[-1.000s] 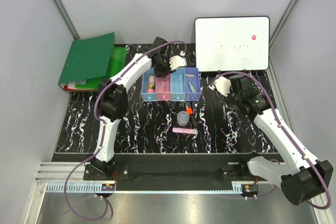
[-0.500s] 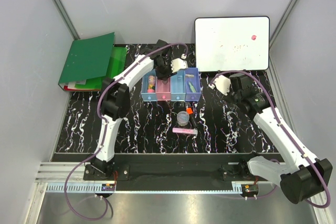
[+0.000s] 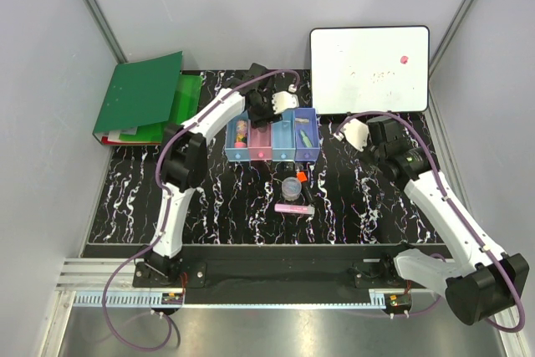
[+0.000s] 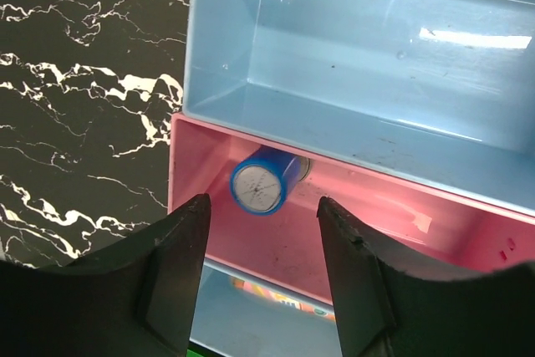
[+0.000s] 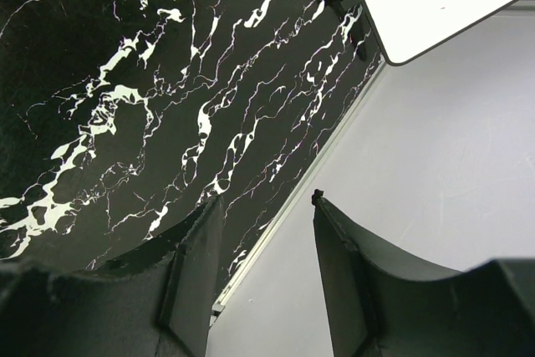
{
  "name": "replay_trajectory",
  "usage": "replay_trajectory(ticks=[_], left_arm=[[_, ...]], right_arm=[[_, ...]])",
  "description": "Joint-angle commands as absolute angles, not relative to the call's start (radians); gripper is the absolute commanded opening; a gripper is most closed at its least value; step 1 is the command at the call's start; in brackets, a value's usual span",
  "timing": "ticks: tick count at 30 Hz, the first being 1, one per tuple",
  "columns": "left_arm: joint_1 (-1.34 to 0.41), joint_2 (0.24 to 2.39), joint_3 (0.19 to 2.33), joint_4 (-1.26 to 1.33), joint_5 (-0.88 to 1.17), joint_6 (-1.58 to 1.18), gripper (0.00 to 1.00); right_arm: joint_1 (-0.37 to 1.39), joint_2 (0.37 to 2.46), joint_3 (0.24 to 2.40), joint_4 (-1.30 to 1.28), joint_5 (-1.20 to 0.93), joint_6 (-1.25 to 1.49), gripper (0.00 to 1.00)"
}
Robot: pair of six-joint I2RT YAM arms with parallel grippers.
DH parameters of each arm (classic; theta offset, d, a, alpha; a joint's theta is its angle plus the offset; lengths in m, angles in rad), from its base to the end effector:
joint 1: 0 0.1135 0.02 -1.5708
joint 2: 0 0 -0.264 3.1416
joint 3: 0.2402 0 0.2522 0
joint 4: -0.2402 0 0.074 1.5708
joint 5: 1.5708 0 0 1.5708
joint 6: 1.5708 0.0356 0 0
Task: Sort the stationery into containers
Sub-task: Place the stationery in the storage box.
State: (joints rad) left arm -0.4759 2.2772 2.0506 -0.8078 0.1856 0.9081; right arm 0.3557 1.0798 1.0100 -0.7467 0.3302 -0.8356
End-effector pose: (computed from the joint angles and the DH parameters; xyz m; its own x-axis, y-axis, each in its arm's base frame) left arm 0.4408 -0.2346 0.2241 -0.0490 0.8969 -0.4395 0.9309 0.2005 0.3053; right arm 0.2082 0.0650 0.3106 -0.3682 -0.8853 -0.2841 -0.5880 0.4584 -0.6664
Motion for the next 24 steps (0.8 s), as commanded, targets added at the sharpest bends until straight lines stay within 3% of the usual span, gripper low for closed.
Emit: replay_trajectory(ticks=[1,10,18,24], left_arm=[[-0.472,2.249,2.046,-0.758,0.150,0.884,0.59],[-0.497,1.986,1.965,-0.756,0.207,0.862,0.63],[-0.725,1.642,1.481,-0.761,0.287,0.972,0.72],[-0.865,1.687,1.376,-0.759,0.327,0.861,0.74]], right_arm=[[0.342,1.051,1.043,-0.729,0.330,-0.821,0.54],[0.342,1.049,1.049,-0.729,0.330,-0.833,0.54],[0.342,1.037,1.062,-0.730,0.324,-0.831,0.54],[0.341,1.015,1.052,-0.739,0.330,-0.828,0.54]])
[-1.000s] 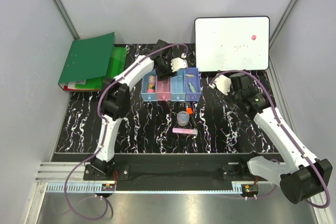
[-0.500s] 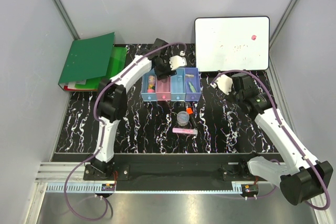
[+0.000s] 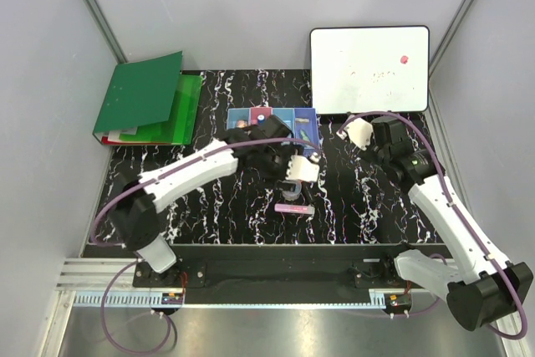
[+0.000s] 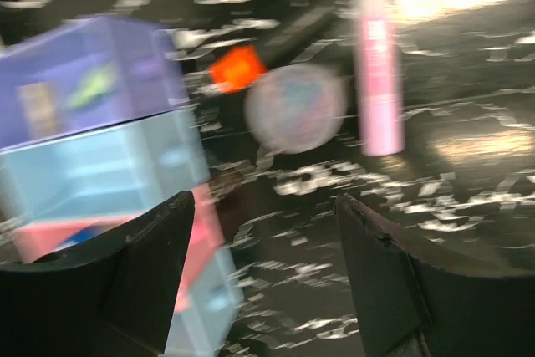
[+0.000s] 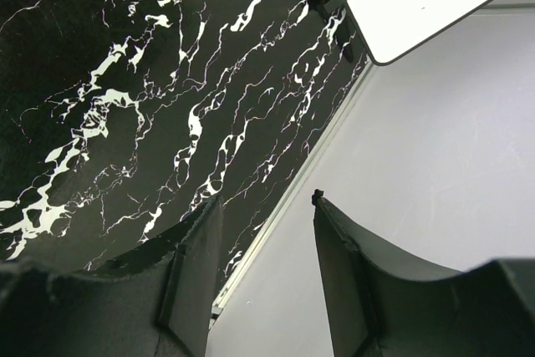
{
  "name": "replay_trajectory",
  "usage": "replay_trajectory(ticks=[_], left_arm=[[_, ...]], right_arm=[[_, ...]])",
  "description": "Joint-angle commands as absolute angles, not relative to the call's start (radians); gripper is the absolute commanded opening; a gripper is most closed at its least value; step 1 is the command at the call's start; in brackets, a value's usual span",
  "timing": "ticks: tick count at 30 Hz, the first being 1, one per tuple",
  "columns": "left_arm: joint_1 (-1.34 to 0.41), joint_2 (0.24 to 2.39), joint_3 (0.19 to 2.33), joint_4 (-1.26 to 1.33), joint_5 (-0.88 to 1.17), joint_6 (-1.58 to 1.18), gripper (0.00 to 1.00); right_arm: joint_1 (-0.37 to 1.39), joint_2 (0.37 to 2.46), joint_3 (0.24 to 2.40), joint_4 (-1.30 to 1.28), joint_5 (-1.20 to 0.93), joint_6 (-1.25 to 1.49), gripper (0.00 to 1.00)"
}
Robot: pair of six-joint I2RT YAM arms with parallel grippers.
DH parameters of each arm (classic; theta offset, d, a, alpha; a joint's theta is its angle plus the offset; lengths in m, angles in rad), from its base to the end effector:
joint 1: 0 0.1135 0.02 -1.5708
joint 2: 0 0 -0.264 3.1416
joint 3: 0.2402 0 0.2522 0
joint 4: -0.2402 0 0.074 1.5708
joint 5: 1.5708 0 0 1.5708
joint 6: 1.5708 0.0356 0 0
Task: Sort the stationery into containers
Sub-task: Place the stationery in the storage box, then pick up the stationery from the center of the board.
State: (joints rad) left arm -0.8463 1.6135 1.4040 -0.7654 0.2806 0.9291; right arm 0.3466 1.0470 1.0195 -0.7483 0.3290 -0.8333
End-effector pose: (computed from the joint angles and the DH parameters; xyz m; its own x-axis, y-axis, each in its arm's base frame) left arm 0.2207 -0.2642 0.2954 0.3306 0.7879 -0.5196 0.9318 -0.1850 0.3124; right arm 0.2027 0.0610 0.3199 -0.3655 -0.8768 -0.3126 -0.5578 0.4751 -0.6805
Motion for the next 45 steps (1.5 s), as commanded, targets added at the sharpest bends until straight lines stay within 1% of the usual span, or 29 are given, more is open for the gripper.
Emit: replay_trajectory(ticks=[1,6,11,22,34,37,38,40,42,43,45], left_arm=[[-0.873,1.706,1.388,-0.753,0.328,0.844,0.74],[-0.879,1.842,1.462,-0.730,0.276,0.761,0.74],[-0.884,1.923,1.522,-0.718,0.262,0.739,0.73],[-0.894,1.962,1.523,-0.699,0.275,0.727,0.72],[-0.923,1.983,1.534,-0.693,0.293,0.716,0.68],[-0.927,1.987,1.539,-0.693,0.290,0.718,0.59],[-0.928,1.988,1.539,-0.693,0.290,0.719,0.50],[-0.927,1.988,1.537,-0.692,0.290,0.715,0.38],[-0.927,1.983,1.537,-0.693,0.279,0.707,0.24],[-0.927,1.979,1.534,-0.693,0.266,0.706,0.21],[-0.927,1.953,1.529,-0.693,0.242,0.700,0.20]], right_arm=[[0.341,1.014,1.052,-0.741,0.331,-0.827,0.54],[0.334,1.006,1.057,-0.749,0.324,-0.818,0.54],[0.333,1.005,1.060,-0.750,0.316,-0.811,0.54],[0.333,1.000,1.062,-0.755,0.302,-0.805,0.54],[0.333,0.997,1.057,-0.755,0.304,-0.808,0.54],[0.333,0.996,1.055,-0.753,0.304,-0.808,0.54],[0.333,0.996,1.057,-0.753,0.304,-0.808,0.54],[0.333,0.994,1.052,-0.753,0.304,-0.807,0.54],[0.333,0.993,1.051,-0.752,0.302,-0.808,0.54],[0.333,0.991,1.051,-0.752,0.304,-0.808,0.54],[0.333,0.991,1.051,-0.752,0.307,-0.808,0.54]])
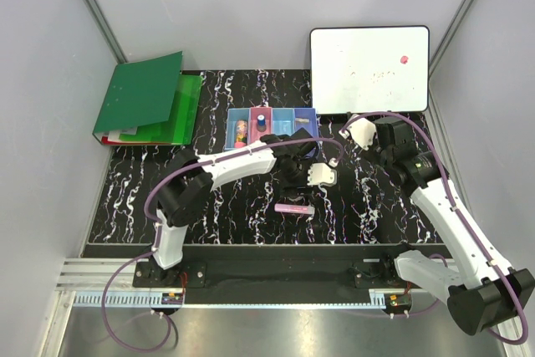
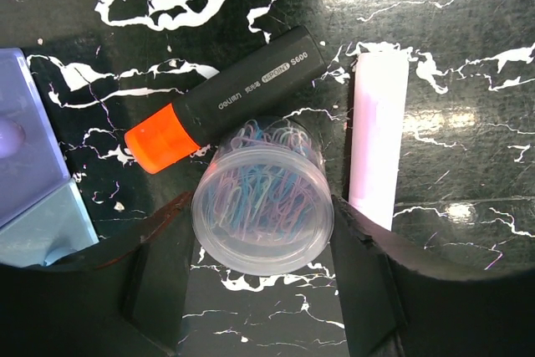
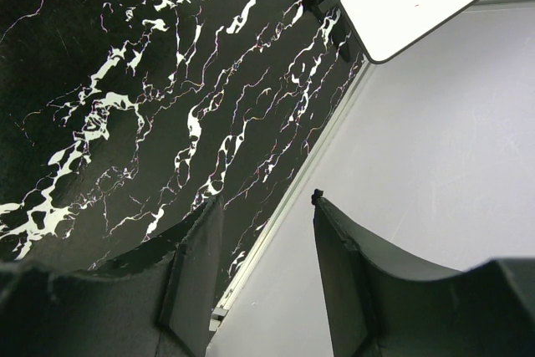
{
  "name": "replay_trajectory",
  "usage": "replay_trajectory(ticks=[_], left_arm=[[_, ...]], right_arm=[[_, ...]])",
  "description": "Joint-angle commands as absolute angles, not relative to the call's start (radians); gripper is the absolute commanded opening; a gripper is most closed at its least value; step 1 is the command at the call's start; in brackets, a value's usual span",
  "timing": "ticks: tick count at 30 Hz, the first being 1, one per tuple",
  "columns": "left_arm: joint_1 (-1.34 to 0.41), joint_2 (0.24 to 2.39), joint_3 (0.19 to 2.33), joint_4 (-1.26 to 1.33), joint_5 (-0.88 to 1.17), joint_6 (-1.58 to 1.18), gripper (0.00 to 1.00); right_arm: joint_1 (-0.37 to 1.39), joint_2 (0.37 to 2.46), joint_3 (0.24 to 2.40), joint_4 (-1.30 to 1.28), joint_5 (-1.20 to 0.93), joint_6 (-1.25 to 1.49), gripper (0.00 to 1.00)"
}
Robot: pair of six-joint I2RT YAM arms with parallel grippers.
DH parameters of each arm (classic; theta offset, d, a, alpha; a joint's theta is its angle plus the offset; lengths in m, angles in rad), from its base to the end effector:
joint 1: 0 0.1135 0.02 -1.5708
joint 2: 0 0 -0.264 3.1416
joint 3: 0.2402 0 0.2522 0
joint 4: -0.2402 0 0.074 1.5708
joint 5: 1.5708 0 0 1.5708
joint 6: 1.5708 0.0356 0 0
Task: Sort the stationery into containers
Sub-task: Pick up the stationery from the center of the board, then place the stationery in the storage box.
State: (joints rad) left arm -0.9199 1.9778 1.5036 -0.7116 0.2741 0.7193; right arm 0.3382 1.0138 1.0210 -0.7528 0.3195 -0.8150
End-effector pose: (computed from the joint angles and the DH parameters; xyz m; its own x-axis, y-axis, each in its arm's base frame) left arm 0.2411 -0.3324 0.1971 0.1227 0.8857 -0.4478 0.9924 -0.1078 0.0587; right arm 0.1963 0.0572 0.3262 -0.3681 -0.8619 -0.3488 -0.5325 0.5030 -0.6808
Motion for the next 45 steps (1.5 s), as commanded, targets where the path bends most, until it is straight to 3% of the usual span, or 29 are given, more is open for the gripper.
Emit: replay_trajectory(ticks=[1,14,21,28,42,45], left_arm=[[-0.925,1.941,1.528,-0.695,0.215,0.696,0.20],[-0.755,1.726,1.566,-0.765,0.123,0.722,0.12],[-0.600,1.848,1.718,-0.788,0.140,0.744,0.07],[-0.557,2.005,1.859,-0.788,0.167,0.729,0.07],[-0.528,2.063,1.844,-0.787,0.183,0.715,0.08],[-0.525,2.074,1.838,-0.787,0.186,0.718,0.12]], right_arm=[[0.334,0.989,1.051,-0.749,0.308,-0.808,0.54],[0.328,0.976,1.035,-0.746,0.305,-0.805,0.54],[0.324,0.986,1.042,-0.744,0.307,-0.807,0.54],[0.319,0.989,1.043,-0.747,0.313,-0.807,0.54],[0.314,0.996,1.032,-0.742,0.299,-0.805,0.54],[0.314,0.999,1.035,-0.741,0.301,-0.805,0.54]])
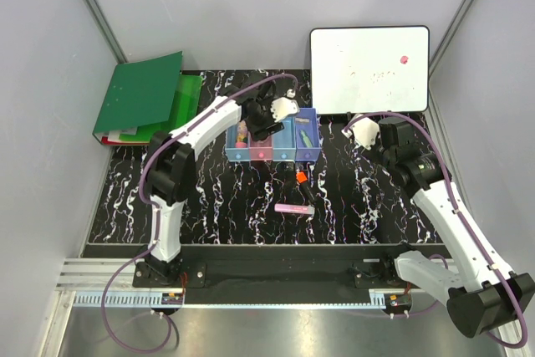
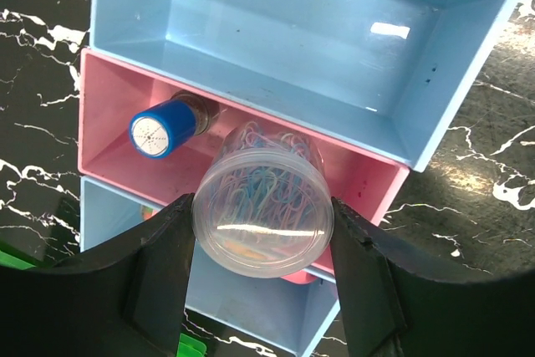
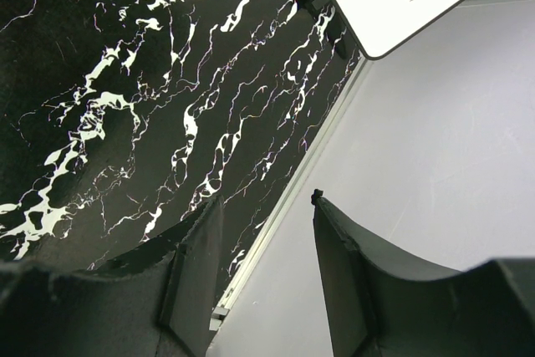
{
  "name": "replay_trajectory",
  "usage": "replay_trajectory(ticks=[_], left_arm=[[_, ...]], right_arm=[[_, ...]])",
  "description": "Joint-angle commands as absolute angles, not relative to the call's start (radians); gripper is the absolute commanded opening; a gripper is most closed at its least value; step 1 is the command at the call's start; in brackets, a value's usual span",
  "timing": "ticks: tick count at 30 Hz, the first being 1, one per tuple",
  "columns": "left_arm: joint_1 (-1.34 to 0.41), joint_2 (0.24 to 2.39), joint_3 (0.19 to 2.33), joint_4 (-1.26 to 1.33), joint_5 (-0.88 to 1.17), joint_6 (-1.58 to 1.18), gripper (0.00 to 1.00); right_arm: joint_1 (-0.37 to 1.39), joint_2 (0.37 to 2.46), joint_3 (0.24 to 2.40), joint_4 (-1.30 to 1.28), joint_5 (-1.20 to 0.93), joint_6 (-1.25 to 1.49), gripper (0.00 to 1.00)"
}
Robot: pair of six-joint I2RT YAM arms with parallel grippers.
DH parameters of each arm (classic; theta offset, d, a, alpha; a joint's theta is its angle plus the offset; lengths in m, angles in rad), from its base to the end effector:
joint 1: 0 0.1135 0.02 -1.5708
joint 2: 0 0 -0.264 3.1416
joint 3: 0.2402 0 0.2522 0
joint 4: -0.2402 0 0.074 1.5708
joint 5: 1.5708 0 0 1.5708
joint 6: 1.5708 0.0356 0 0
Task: Sort the stationery into containers
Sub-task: Place the stationery in the storage box.
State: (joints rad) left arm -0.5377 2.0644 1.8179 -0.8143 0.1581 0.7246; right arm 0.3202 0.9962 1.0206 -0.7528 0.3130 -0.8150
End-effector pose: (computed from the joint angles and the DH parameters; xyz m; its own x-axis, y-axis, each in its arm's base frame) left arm 0.3841 -0.2356 0.2491 -0.1823 0.8708 -0.4566 0.9250 0.3093 0.2207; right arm 0.1937 0.0527 0.3293 -0.3742 -0.8535 -0.3627 -0.5156 0.5165 -0.6836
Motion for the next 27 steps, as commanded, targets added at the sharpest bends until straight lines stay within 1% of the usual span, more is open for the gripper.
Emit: replay_trajectory(ticks=[1,3,8,12,18,19,22,23,24,27], left_arm=[[-0.525,2.074,1.830,-0.787,0.186,0.719,0.13],[-0.525,2.088,1.822,-0.785,0.178,0.727,0.16],[-0.522,2.118,1.802,-0.782,0.170,0.730,0.17],[-0.522,2.131,1.799,-0.779,0.181,0.729,0.20],[-0.522,2.129,1.809,-0.772,0.175,0.726,0.38],[-0.522,2.129,1.812,-0.770,0.172,0.726,0.49],[-0.522,2.126,1.818,-0.764,0.169,0.721,0.55],[-0.522,2.125,1.821,-0.761,0.170,0.721,0.60],[-0.522,2.126,1.828,-0.758,0.167,0.715,0.63],[-0.522,2.120,1.839,-0.753,0.166,0.712,0.63]], right_arm=[[0.314,0.996,1.037,-0.742,0.302,-0.805,0.54],[0.313,0.996,1.042,-0.742,0.305,-0.805,0.54],[0.311,0.996,1.043,-0.745,0.305,-0.802,0.54],[0.311,1.002,1.052,-0.749,0.305,-0.802,0.54],[0.311,1.009,1.060,-0.749,0.302,-0.802,0.54],[0.311,1.009,1.060,-0.749,0.301,-0.802,0.54],[0.311,1.008,1.058,-0.749,0.301,-0.801,0.54],[0.311,1.008,1.058,-0.749,0.301,-0.801,0.54],[0.311,1.008,1.058,-0.750,0.299,-0.801,0.54],[0.311,1.008,1.061,-0.752,0.301,-0.799,0.54]])
